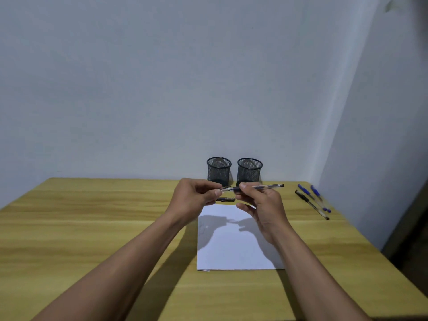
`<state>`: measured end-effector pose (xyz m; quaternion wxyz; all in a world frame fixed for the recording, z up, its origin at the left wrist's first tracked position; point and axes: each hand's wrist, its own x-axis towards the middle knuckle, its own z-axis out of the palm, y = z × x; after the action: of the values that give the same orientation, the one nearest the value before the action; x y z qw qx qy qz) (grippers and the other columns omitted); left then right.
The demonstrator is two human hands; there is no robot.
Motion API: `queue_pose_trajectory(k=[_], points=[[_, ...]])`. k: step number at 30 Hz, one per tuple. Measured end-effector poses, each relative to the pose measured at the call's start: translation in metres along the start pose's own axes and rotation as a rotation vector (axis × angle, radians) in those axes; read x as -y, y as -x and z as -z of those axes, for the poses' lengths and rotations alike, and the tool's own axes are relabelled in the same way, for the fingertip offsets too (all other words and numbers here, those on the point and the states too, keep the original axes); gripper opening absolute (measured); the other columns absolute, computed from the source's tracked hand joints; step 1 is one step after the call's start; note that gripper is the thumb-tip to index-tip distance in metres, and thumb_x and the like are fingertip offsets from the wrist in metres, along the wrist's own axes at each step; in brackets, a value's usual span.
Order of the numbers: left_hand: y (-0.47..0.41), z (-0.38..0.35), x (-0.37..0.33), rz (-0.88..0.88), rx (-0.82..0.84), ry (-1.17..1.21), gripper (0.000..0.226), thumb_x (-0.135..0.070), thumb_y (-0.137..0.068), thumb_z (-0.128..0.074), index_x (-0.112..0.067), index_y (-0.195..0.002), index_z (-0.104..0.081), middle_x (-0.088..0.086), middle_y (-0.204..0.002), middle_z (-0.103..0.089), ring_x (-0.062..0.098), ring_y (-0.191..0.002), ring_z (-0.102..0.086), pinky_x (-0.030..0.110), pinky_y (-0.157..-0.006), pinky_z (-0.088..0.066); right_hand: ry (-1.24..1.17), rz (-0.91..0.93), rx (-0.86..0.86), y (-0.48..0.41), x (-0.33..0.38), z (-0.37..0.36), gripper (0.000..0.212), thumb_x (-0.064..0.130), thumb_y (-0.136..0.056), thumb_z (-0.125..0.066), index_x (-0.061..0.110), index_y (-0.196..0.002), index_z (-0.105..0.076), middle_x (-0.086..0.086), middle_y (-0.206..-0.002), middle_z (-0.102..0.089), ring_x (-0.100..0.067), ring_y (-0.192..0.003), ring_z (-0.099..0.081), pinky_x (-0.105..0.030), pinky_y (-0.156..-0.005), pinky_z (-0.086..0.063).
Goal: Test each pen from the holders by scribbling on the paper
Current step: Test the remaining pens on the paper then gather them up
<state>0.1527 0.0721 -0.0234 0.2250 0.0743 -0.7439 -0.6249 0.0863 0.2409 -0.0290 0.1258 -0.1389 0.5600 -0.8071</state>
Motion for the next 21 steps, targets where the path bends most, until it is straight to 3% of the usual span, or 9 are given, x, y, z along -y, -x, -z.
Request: queue_pose_trajectory(k=[5,12,16,21], points=[[-0.001,0.001,-0.002,0.001,-0.001,0.01,0.011,-0.004,-0.085,-0.074,-0.008,-0.095,-0.077,-0.006,-0.072,-0.075,0.004,-0.067,-0.068,0.022,-0.071,-0.06,0.029,0.031,-0.013,-0.001,0.007,0.007,0.008,0.007,-0.091,-0.072,0.009,-0.083,-0.072,-0.007,-0.076,-0.074,-0.012,-0.068,-0.069,-0.023,-0.058,-0.059],[0.001,-0.014,-0.01,-0.015,0.078,-0.008,0.012,-0.001,-0.085,-0.073,-0.002,-0.096,-0.076,0.003,-0.073,-0.072,0.005,-0.064,-0.066,0.021,-0.07,-0.059,0.067,0.031,0.06,0.001,0.004,0.006,0.006,0.009,-0.09,-0.073,0.008,-0.084,-0.072,-0.01,-0.08,-0.073,-0.014,-0.073,-0.071,-0.024,-0.062,-0.06],[0.002,-0.016,-0.008,-0.003,0.071,0.011,0.013,0.001,-0.086,-0.072,0.003,-0.098,-0.074,0.016,-0.084,-0.072,0.014,-0.072,-0.067,0.022,-0.072,-0.059,0.056,0.035,0.066,0.004,-0.001,0.009,0.005,0.007,-0.09,-0.073,0.005,-0.085,-0.072,-0.009,-0.076,-0.071,-0.016,-0.072,-0.07,-0.023,-0.065,-0.059],[0.002,-0.017,-0.002,0.033,0.096,0.031,0.007,-0.003,-0.088,-0.071,-0.006,-0.092,-0.075,0.008,-0.08,-0.069,0.011,-0.07,-0.064,0.023,-0.072,-0.058,0.205,0.035,0.116,0.004,0.008,0.018,0.004,0.009,-0.09,-0.073,0.006,-0.091,-0.075,-0.01,-0.082,-0.077,-0.016,-0.081,-0.075,-0.031,-0.07,-0.062]])
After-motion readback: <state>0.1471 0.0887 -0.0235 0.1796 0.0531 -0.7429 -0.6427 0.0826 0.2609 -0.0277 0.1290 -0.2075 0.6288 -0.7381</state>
